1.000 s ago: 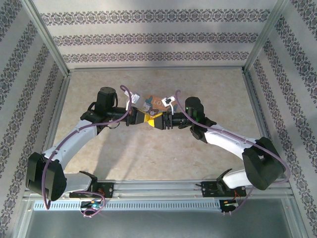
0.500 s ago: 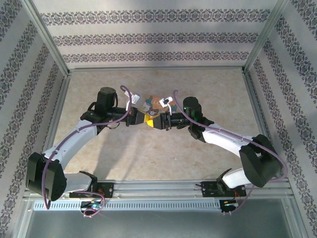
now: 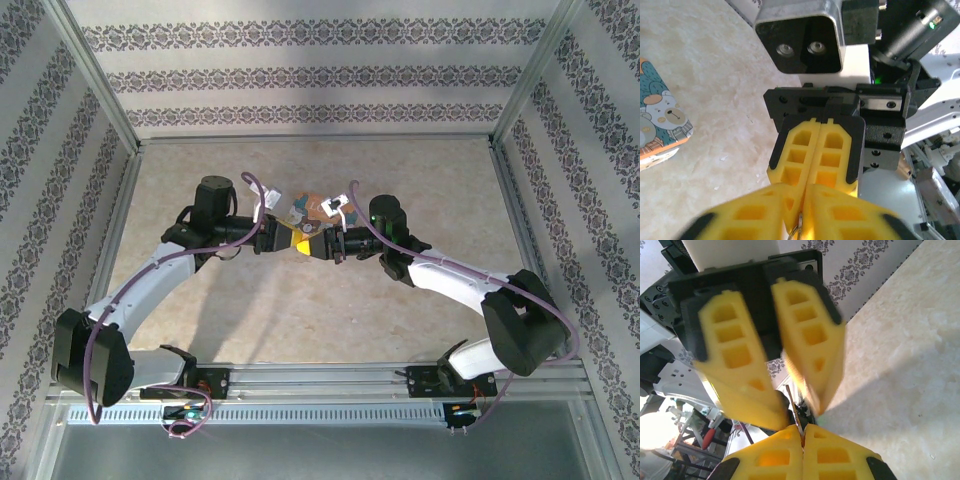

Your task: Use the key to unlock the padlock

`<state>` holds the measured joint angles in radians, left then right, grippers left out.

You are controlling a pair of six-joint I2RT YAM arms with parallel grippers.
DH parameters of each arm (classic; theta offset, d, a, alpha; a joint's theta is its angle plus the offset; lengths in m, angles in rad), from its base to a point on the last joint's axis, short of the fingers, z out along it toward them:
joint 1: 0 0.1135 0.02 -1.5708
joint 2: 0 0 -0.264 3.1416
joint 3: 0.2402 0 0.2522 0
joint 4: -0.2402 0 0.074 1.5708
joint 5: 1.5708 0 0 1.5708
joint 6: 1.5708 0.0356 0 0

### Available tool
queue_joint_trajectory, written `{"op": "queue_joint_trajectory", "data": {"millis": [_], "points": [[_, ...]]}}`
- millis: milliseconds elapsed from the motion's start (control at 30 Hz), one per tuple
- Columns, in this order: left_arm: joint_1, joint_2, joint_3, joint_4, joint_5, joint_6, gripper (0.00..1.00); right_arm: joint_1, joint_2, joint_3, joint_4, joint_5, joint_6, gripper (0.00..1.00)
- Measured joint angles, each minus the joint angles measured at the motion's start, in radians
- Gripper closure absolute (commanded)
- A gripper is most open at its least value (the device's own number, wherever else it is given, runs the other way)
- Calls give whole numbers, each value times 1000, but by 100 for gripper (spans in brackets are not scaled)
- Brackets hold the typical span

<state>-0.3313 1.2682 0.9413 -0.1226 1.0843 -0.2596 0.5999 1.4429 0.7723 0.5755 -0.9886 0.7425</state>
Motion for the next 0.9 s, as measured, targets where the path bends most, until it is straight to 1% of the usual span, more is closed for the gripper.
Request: {"op": "queue_joint_trajectory", "data": {"millis": [33,100,133,267,333,467,567,700,833,900], "points": [[4,-4,0,2,-6,-5,59,-1,0,0,-2,0,0,100],[12,-19,0,3,-25,-15,49,-3,-1,-1,-8,6,-2,100],[15,-27,0,3,-37,-17,46,-7,-3,-3,-13,11,-6,100],[34,-84,0,3,-108,-27,27,-23,-34,-23,-63,40,-29,100],[40,-126,-6,3,-169,-25,19,-36,-58,-28,-111,64,-56,100],[45,-233,-70,11,-318,-5,7,-57,-97,-37,-186,118,-100,100],[45,-306,-133,7,-443,11,0,-87,-119,-63,-217,165,-114,100],[45,-389,-222,-1,-589,41,1,-128,-121,-86,-256,234,-118,100],[45,-447,-304,-6,-671,46,0,-161,-119,-95,-273,287,-118,100],[45,-452,-329,-6,-687,37,1,-174,-108,-95,-272,305,-118,100]]}}
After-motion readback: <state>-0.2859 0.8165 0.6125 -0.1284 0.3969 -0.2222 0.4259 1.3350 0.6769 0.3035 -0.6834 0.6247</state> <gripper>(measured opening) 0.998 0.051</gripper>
